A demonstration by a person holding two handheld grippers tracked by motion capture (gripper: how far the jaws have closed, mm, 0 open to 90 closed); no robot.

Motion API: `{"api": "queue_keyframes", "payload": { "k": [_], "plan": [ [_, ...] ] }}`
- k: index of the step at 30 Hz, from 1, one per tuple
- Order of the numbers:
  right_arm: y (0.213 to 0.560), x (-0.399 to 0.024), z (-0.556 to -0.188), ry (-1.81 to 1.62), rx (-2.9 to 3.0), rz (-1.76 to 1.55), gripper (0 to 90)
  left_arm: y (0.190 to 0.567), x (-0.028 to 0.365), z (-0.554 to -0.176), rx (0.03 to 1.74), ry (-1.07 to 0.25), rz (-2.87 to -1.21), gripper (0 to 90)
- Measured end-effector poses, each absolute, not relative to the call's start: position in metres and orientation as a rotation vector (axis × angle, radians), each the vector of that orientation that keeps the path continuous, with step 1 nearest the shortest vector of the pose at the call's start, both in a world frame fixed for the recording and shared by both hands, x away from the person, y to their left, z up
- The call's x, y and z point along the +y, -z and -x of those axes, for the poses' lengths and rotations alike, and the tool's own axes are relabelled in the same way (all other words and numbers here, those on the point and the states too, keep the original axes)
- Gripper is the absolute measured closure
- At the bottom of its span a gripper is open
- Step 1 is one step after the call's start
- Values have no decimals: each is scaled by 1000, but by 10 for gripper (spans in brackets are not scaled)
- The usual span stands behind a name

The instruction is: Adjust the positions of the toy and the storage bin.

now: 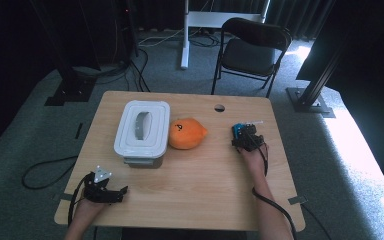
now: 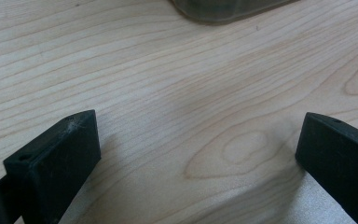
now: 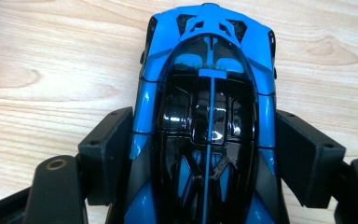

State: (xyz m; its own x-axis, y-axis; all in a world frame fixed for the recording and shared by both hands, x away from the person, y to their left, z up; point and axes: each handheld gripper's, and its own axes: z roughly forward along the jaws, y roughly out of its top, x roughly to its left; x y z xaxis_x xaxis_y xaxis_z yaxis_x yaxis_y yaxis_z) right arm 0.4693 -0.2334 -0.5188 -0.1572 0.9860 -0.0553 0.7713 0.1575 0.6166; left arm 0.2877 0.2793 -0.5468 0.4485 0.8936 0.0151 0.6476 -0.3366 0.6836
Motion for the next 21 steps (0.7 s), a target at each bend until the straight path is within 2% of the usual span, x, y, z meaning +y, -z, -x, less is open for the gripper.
{"api": "queue_keyframes", "payload": {
  "k": [7,21],
  "plan": [
    [499,-242,-456,-687,1991,-1646,253,547,279,-288,1284,-526,-2095,3],
    [491,-274,-422,-676,1988,-1643,254,547,279,-288,1284,-526,-2096,3]
  ]
}}
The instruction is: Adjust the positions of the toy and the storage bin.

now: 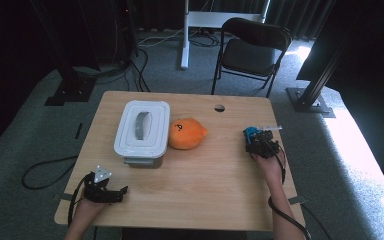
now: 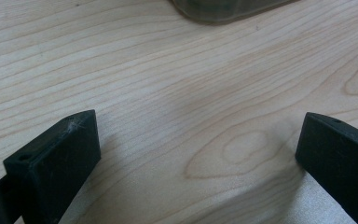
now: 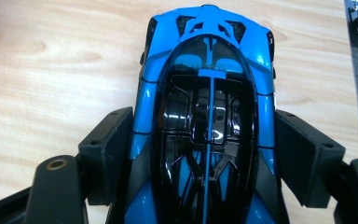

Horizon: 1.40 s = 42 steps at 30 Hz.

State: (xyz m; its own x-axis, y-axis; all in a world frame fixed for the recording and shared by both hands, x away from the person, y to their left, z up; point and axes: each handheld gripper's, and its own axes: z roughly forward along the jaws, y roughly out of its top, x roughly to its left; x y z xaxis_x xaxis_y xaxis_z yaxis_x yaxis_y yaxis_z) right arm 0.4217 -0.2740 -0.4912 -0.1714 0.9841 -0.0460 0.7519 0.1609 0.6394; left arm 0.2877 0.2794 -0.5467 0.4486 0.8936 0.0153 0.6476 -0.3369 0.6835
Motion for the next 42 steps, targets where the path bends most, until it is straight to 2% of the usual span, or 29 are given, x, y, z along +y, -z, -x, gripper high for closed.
{"api": "queue_keyframes", "payload": {
  "k": [27,42],
  "plan": [
    [501,-338,-343,-628,1941,-1679,254,547,279,-288,1285,-526,-2095,3],
    [517,-354,-309,-612,1971,-1687,254,547,279,-288,1287,-526,-2094,2]
  ]
}}
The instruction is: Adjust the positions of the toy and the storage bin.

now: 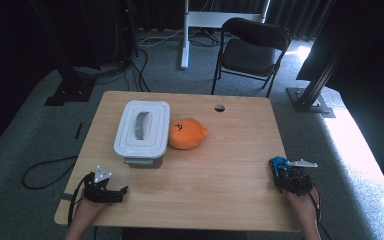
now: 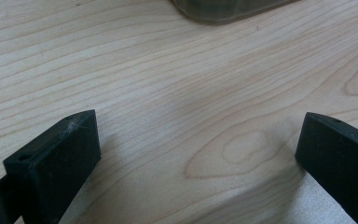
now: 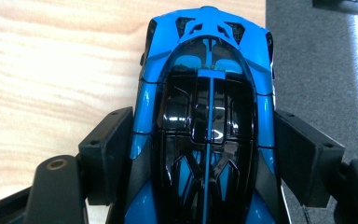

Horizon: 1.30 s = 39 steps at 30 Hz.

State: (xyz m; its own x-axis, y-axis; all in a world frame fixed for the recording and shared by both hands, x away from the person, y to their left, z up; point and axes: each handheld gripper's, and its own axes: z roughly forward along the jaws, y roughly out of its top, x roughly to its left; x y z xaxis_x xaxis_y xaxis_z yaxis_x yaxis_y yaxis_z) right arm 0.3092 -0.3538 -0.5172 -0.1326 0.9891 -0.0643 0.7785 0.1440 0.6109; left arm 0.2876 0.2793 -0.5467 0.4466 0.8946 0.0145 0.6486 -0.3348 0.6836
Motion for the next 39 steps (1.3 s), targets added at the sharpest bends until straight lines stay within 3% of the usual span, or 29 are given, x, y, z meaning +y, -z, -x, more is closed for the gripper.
{"api": "queue_keyframes", "payload": {
  "k": [19,39],
  "plan": [
    [534,-365,-304,-679,1994,-1749,224,547,279,-287,1287,-527,-2096,2],
    [505,-357,-305,-788,1951,-1689,184,547,279,-288,1286,-527,-2095,2]
  ]
}}
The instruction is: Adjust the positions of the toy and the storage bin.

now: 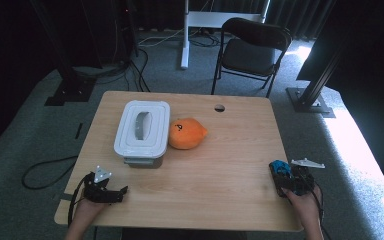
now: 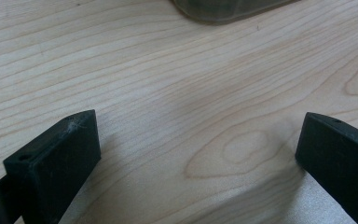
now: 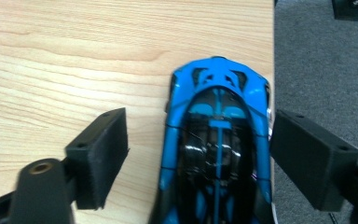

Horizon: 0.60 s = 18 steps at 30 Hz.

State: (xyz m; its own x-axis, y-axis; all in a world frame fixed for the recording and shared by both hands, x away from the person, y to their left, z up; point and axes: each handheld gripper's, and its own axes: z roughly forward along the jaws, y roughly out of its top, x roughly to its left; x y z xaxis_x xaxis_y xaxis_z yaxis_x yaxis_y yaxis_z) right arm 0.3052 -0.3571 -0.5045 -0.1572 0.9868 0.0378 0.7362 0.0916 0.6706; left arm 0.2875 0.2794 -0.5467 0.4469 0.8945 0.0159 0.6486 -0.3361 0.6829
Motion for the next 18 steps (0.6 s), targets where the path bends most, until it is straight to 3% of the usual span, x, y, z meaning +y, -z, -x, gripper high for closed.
{"api": "queue_keyframes", "payload": {
  "k": [8,18],
  "plan": [
    [500,-340,-317,-808,2005,-1640,129,547,279,-287,1287,-527,-2094,2],
    [493,-320,-332,-849,2030,-1609,125,547,279,-288,1287,-527,-2094,3]
  ]
}}
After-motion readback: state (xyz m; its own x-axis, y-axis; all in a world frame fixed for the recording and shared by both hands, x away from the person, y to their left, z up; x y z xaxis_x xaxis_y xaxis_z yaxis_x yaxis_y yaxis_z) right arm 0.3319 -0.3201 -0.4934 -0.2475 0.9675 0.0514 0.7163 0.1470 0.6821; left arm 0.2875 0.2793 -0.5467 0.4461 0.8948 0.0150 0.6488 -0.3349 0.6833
